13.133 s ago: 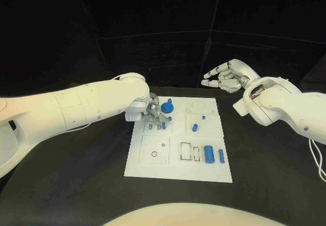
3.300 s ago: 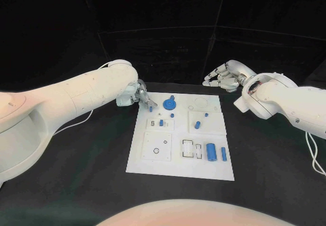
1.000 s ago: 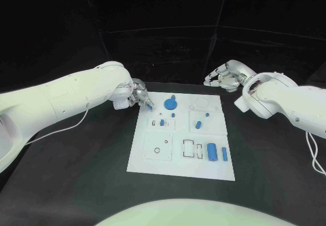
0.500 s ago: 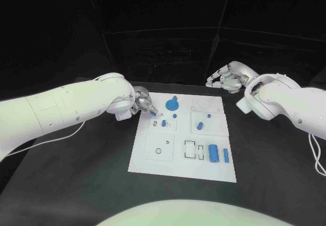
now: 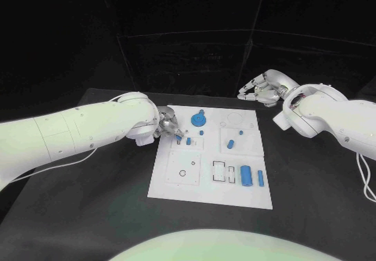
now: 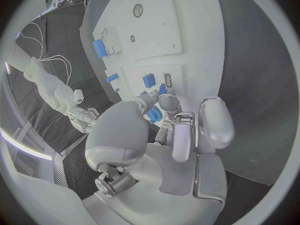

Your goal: Assemble the parts on the task board

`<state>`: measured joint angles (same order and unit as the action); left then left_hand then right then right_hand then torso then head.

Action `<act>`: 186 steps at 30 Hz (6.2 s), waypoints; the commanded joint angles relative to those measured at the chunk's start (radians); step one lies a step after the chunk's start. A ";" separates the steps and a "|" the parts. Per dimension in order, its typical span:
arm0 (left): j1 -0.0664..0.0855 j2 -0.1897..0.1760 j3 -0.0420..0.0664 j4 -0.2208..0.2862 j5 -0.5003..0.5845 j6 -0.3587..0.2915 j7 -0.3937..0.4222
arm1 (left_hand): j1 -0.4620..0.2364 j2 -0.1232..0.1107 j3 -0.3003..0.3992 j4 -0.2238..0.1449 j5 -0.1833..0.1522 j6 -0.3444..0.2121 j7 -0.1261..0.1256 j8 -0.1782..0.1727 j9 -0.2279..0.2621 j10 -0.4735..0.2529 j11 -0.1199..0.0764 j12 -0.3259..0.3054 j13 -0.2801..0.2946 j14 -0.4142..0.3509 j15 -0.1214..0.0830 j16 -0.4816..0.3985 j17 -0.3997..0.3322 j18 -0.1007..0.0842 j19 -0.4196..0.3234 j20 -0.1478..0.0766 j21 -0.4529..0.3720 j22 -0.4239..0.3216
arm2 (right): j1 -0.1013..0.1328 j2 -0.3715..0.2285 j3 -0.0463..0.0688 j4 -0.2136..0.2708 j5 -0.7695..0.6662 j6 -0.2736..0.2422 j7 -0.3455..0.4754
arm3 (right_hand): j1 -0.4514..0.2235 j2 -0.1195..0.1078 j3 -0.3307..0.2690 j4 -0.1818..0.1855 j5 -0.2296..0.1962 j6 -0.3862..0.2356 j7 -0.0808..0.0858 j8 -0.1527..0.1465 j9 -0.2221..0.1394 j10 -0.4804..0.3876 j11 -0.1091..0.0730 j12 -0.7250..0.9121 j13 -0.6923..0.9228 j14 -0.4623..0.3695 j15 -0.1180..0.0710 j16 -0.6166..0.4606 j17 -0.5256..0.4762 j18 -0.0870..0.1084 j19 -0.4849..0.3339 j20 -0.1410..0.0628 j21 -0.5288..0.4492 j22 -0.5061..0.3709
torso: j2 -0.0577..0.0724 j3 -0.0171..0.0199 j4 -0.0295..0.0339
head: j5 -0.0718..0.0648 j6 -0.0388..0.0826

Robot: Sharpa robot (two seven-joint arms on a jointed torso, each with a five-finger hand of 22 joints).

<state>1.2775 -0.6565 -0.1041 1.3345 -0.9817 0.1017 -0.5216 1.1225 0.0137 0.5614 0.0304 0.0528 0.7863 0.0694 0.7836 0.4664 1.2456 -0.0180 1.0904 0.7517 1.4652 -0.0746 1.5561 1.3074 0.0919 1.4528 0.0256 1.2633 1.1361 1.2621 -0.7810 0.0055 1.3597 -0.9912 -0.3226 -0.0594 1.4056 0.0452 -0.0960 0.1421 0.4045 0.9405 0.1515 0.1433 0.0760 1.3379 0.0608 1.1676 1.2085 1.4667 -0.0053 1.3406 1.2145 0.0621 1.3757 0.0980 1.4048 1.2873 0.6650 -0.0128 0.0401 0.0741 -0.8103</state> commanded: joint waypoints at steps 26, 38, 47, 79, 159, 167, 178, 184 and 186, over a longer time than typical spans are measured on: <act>-0.005 0.000 -0.004 0.001 -0.028 0.025 -0.032 | -0.019 -0.009 0.105 -0.086 0.004 0.007 -0.017 0.023 0.008 0.008 -0.005 0.004 -0.002 0.099 -0.011 0.000 0.235 -0.005 0.005 -0.003 0.004 0.000 | 0.002 0.000 0.001 0.002 -0.004 0.005 0.000 | 0.007 0.000 0.007 0.001 0.006 -0.007 0.000 0.005 -0.001 -0.009 0.000 -0.004 -0.001 0.034 -0.010 -0.006 0.000 0.007 -0.004 -0.002 -0.003 -0.001 | 0.001 -0.0007 0.0004 | 0.004 -0.002; -0.007 -0.008 -0.005 0.008 -0.041 0.077 -0.055 | -0.022 -0.016 0.118 -0.085 0.004 0.008 -0.022 0.041 0.014 0.006 -0.010 0.003 -0.007 0.099 -0.014 0.000 0.235 -0.005 0.005 -0.006 0.004 0.001 | 0.002 -0.002 0.001 0.003 -0.004 0.002 0.003 | 0.007 0.000 0.008 0.002 0.011 -0.007 0.000 0.006 -0.001 -0.008 0.000 -0.002 0.000 0.034 -0.010 -0.007 0.000 0.006 -0.003 -0.002 -0.003 0.000 | 0.000 -0.0009 -0.0006 | 0.000 -0.004; -0.008 -0.014 -0.005 0.017 -0.045 0.096 -0.064 | -0.021 -0.019 0.123 -0.087 0.004 0.007 -0.023 0.044 0.015 0.005 -0.011 0.003 -0.007 0.099 -0.015 0.000 0.234 -0.005 0.005 -0.007 0.003 0.001 | 0.002 -0.002 0.001 0.004 -0.004 0.001 0.005 | 0.007 0.000 0.008 0.002 0.011 -0.007 0.000 0.006 -0.001 -0.008 0.000 -0.002 0.000 0.034 -0.010 -0.007 0.000 0.006 -0.003 -0.002 -0.003 0.000 | 0.000 -0.0006 0.0007 | 0.001 -0.006; -0.008 0.002 -0.004 0.005 -0.045 0.109 -0.078 | -0.094 -0.080 0.037 -0.043 0.002 0.030 -0.037 0.074 0.012 0.013 -0.021 0.017 -0.003 0.100 -0.024 0.001 0.237 -0.007 0.009 -0.015 0.010 0.015 | 0.002 -0.001 0.001 0.004 -0.004 0.000 0.005 | 0.012 -0.005 0.010 0.000 0.015 -0.007 0.000 0.006 -0.002 -0.009 0.000 -0.004 -0.002 0.034 -0.010 -0.008 -0.002 0.007 -0.004 -0.002 -0.004 -0.002 | 0.000 -0.0007 -0.0002 | 0.001 -0.011; 0.006 -0.014 -0.002 -0.039 0.171 -0.230 0.513 | 0.188 -0.037 -0.484 0.139 -0.002 -0.183 0.084 -0.007 -0.147 -0.390 0.095 -0.243 -0.347 -0.156 0.074 -0.432 -0.421 0.089 -0.245 0.072 -0.583 -0.588 | 0.002 0.000 0.001 -0.003 -0.025 -0.010 -0.009 | -0.018 -0.012 -0.002 0.026 0.006 -0.006 -0.001 0.009 -0.001 -0.007 0.000 -0.004 -0.004 0.034 -0.009 -0.010 -0.003 0.008 -0.007 -0.002 -0.009 -0.006 | 0.001 -0.0003 -0.0003 | -0.018 -0.007; 0.001 0.062 -0.025 -0.130 -0.063 -0.295 0.741 | 0.289 -0.049 -0.444 0.057 -0.003 -0.079 0.091 -0.127 -0.251 -0.392 0.101 -0.351 -0.455 -0.112 0.075 -0.388 -0.383 0.092 -0.192 0.073 -0.596 -0.605 | 0.002 0.006 0.001 -0.005 -0.025 -0.010 -0.004 | -0.017 -0.010 0.000 0.027 0.006 -0.007 -0.001 0.009 -0.002 -0.009 0.000 -0.007 -0.007 0.034 -0.009 -0.012 -0.006 0.009 -0.009 -0.002 -0.010 -0.009 | 0.002 -0.0009 -0.0041 | -0.026 0.001; -0.002 0.153 -0.035 -0.225 -0.340 -0.241 0.742 | 0.264 -0.083 -0.385 0.013 -0.004 0.060 0.083 -0.341 -0.383 -0.348 0.107 -0.553 -0.621 -0.025 0.074 -0.294 -0.272 0.071 -0.095 0.072 -0.466 -0.478 | 0.002 0.013 0.001 -0.007 -0.025 -0.008 -0.004 | -0.004 -0.004 0.008 0.024 0.011 -0.008 -0.001 0.009 -0.002 -0.009 -0.001 -0.006 -0.006 0.034 -0.010 -0.012 -0.004 0.008 -0.008 -0.002 -0.011 -0.008 | 0.002 -0.0005 -0.0032 | -0.034 0.004; -0.003 0.185 -0.037 -0.258 -0.410 -0.167 0.705 | 0.253 -0.090 -0.355 -0.012 0.001 0.117 0.081 -0.411 -0.402 -0.293 0.105 -0.640 -0.679 0.013 0.070 -0.252 -0.232 0.046 -0.032 0.067 -0.316 -0.319 | 0.002 0.018 0.001 -0.008 -0.025 -0.008 -0.004 | -0.001 -0.004 0.010 0.023 0.015 -0.008 -0.001 0.010 -0.002 -0.010 -0.001 -0.007 -0.007 0.034 -0.010 -0.013 -0.005 0.009 -0.008 -0.002 -0.011 -0.009 | 0.002 0.0005 -0.0049 | -0.037 0.004; -0.004 0.192 -0.038 -0.264 -0.428 -0.140 0.696 | 0.249 -0.096 -0.351 -0.019 -0.002 0.125 0.080 -0.428 -0.402 -0.282 0.104 -0.659 -0.687 0.011 0.070 -0.262 -0.254 0.043 -0.028 0.066 -0.298 -0.300 | 0.002 0.019 0.001 -0.008 -0.025 -0.008 -0.004 | -0.001 -0.004 0.010 0.023 0.015 -0.008 -0.001 0.010 -0.002 -0.010 -0.001 -0.007 -0.007 0.034 -0.010 -0.013 -0.005 0.009 -0.008 -0.002 -0.011 -0.009 | 0.001 0.0006 -0.0031 | -0.041 0.003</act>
<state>1.2726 -0.4679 -0.1422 1.0739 -1.3261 -0.1116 0.1902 1.3727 -0.0750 0.2080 0.0135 0.0494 0.9043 0.1481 0.3609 0.0653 0.9599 0.0861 0.4380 0.0682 1.4617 -0.0033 1.2987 1.0597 0.1465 1.4191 0.0913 0.9588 0.8296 1.2619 -0.7631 0.0053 1.3514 -1.0133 -0.3285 -0.0724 1.4002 0.0374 -0.0918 0.1657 0.4135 0.9405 0.1515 0.1471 0.0751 1.3342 0.0571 1.1640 1.2031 1.4631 -0.0089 1.3325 1.2105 0.0620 1.3721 0.0944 1.3970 1.2791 0.6673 -0.0126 0.0357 0.0369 -0.8055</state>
